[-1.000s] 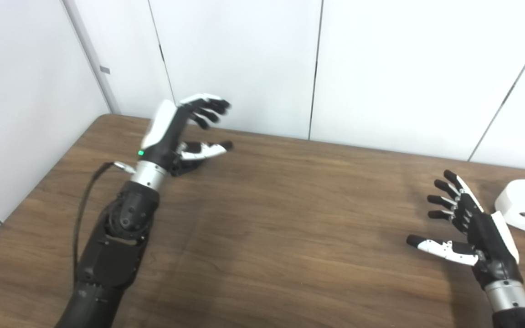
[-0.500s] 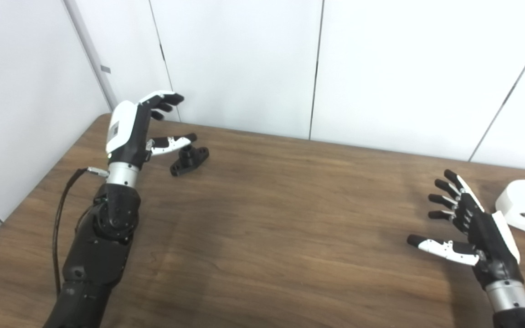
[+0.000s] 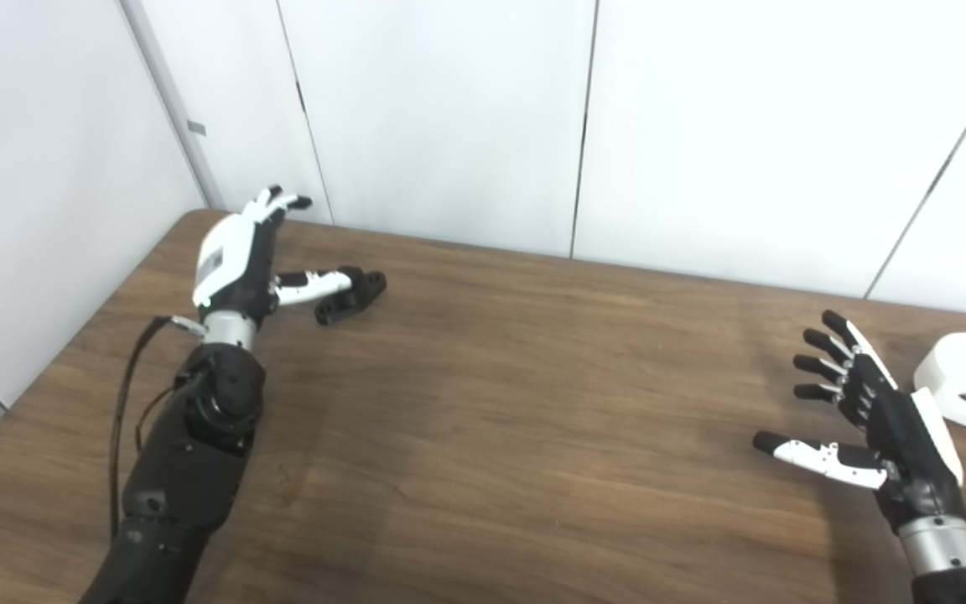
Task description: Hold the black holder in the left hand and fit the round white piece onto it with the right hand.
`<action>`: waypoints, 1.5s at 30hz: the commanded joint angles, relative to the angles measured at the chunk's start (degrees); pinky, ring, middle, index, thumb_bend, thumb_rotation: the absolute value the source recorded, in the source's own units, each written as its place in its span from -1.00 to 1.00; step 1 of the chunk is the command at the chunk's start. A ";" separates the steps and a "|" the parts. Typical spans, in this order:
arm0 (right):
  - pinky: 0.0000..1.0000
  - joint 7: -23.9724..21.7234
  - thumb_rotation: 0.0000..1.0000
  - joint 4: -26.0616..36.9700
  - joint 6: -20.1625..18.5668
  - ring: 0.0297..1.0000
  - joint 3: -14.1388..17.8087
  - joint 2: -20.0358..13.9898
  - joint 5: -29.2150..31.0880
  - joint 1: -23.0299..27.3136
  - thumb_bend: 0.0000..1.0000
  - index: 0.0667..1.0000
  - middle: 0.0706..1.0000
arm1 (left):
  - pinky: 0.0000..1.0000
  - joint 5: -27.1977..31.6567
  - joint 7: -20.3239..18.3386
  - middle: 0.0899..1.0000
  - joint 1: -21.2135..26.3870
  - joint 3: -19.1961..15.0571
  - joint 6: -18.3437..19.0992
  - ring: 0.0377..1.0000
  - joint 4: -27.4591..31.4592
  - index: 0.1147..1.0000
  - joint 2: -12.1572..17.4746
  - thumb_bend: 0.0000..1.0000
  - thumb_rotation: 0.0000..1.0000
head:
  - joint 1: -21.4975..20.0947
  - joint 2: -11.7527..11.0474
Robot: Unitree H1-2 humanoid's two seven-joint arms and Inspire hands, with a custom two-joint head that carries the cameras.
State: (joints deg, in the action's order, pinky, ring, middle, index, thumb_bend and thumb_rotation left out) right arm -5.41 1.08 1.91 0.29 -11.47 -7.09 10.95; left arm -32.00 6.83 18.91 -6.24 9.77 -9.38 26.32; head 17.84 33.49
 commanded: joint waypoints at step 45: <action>0.36 0.38 -0.79 4.69 -1.01 0.56 0.24 -1.45 -1.30 0.35 0.34 0.85 0.74 | 0.53 0.13 16.89 0.80 5.84 7.46 -6.56 0.82 -23.60 0.34 -1.25 0.99 -0.29 | -1.31 1.64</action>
State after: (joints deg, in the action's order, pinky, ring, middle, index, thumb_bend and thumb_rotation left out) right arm -5.41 3.69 0.26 0.28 -12.45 -8.22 10.34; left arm -31.98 23.71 23.21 0.65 4.66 -32.58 24.70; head 16.52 35.07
